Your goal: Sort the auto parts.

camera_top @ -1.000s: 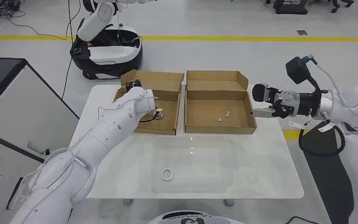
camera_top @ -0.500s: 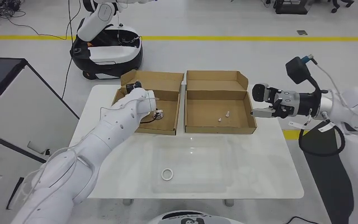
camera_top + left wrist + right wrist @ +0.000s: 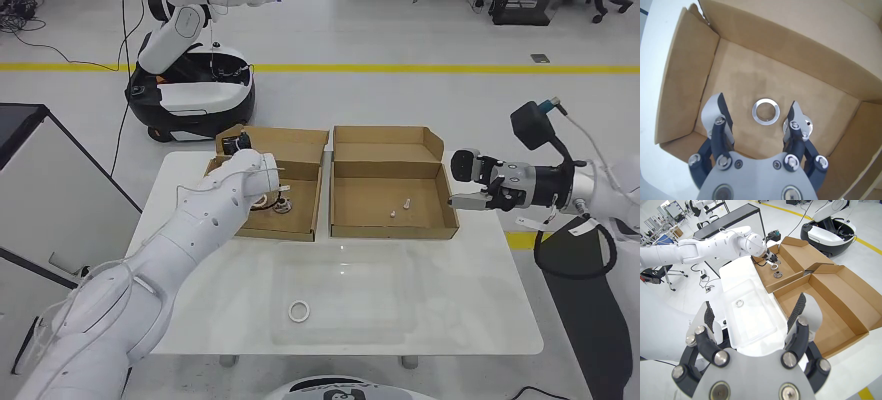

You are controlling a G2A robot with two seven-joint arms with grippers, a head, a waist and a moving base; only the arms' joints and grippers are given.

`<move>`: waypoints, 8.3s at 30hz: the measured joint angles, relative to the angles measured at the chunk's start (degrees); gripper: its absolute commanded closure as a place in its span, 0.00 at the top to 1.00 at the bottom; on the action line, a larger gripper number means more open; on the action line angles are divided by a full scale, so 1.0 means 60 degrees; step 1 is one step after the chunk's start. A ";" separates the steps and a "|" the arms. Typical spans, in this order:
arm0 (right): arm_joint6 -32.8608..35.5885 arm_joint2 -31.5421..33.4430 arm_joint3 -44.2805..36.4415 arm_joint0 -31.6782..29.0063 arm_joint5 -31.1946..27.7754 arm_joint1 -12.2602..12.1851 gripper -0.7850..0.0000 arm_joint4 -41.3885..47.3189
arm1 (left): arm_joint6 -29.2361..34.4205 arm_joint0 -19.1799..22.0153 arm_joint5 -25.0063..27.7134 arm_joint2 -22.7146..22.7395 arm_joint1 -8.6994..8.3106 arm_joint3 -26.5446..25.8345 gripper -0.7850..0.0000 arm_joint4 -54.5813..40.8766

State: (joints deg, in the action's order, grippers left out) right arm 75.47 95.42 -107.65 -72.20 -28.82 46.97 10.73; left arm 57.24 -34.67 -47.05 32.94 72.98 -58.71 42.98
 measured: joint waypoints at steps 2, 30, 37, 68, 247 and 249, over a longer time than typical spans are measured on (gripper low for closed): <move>0.0000 0.0000 0.0000 0.0000 0.0000 0.0000 1.00 0.0000 | 0.0140 -0.0034 0.0139 0.0149 -0.0149 -0.0462 1.00 0.0168; 0.0000 0.0000 0.0000 0.0000 0.0000 0.0000 1.00 0.0000 | 0.1841 -0.0420 0.1839 0.0896 -0.0769 -0.2139 1.00 0.1153; 0.0000 0.0000 0.0000 0.0000 0.0000 0.0000 1.00 0.0000 | 0.3232 -0.1050 0.3232 0.1564 -0.1240 -0.3947 1.00 0.2059; 0.0000 0.0000 0.0000 0.0000 0.0000 0.0000 1.00 0.0000 | 0.5126 -0.1809 0.5141 0.0886 -0.0978 -0.7888 1.00 0.3623; 0.0000 0.0000 0.0000 0.0000 0.0000 0.0000 1.00 0.0000 | 0.3277 -0.0133 1.2414 -0.3867 -0.1837 -0.6853 0.44 -0.1008; 0.0000 0.0000 0.0000 0.0000 0.0000 0.0000 1.00 0.0000 | 0.3287 -0.0172 1.2405 -0.3867 -0.1838 -0.6766 0.42 -0.1046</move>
State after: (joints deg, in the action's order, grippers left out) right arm 75.47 95.42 -107.65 -72.20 -28.82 46.97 10.73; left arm 76.96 -35.70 27.38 9.74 61.95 -99.31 36.71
